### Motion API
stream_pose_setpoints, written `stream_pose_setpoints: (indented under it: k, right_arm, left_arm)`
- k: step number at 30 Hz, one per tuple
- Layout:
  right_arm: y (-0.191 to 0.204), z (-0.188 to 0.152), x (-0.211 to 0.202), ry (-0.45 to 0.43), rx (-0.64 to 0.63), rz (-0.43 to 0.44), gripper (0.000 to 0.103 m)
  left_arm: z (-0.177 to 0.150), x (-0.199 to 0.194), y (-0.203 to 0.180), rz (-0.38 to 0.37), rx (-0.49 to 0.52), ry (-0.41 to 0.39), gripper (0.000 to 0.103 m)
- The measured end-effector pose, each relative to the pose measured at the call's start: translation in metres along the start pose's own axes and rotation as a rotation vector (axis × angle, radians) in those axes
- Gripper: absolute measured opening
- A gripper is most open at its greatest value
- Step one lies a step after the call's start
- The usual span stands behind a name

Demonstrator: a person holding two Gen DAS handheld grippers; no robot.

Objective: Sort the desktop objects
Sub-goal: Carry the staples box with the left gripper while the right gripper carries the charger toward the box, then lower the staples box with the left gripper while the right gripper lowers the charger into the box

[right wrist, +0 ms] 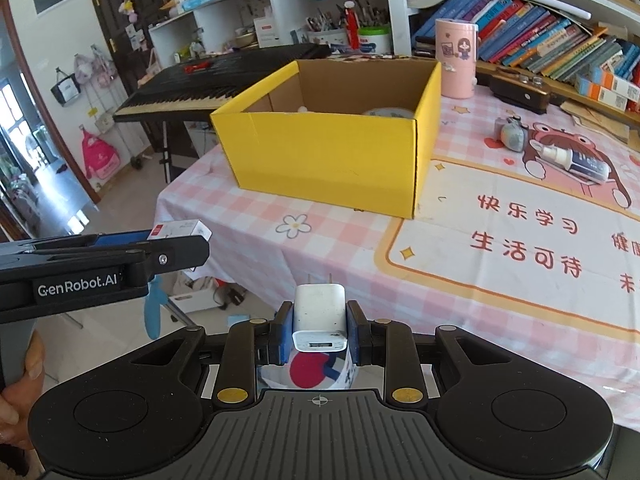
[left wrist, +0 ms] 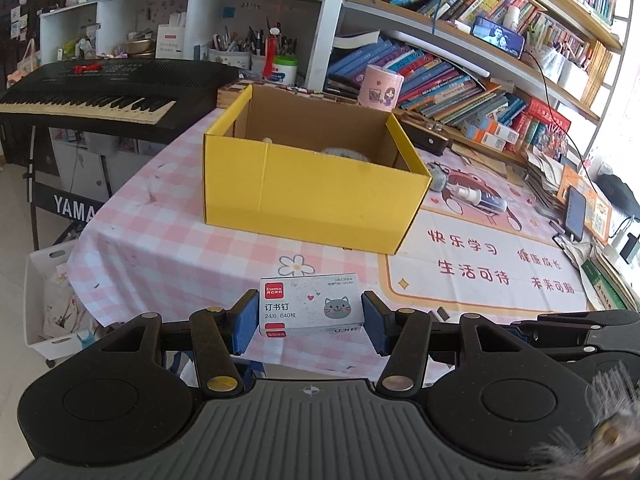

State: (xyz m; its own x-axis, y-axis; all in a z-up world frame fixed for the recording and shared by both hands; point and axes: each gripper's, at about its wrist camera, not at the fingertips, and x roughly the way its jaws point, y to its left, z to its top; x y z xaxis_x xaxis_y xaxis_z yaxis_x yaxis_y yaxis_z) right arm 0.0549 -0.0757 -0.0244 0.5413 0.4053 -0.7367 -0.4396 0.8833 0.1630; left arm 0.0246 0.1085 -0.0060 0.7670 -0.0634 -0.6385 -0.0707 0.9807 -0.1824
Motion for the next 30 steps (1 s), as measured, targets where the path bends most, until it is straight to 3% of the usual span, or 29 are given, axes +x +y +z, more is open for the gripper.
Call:
stream_pose_setpoints:
  k: [13, 22, 30]
  right_arm:
    - [-0.006, 0.011, 0.007, 0.0, -0.023, -0.01, 0.026]
    - [-0.016, 0.033, 0.023, -0.008, -0.058, 0.022, 0.026]
    - [-0.035, 0.074, 0.027, -0.082, -0.065, 0.051, 0.026]
  left_arm:
    - [0.009, 0.015, -0.008, -0.014, 0.002, 0.002, 0.052]
    - [0.025, 0.029, -0.006, 0.035, -0.021, -0.004, 0.052]
    - [0.057, 0.037, -0.003, 0.088, -0.017, -0.077, 0.052]
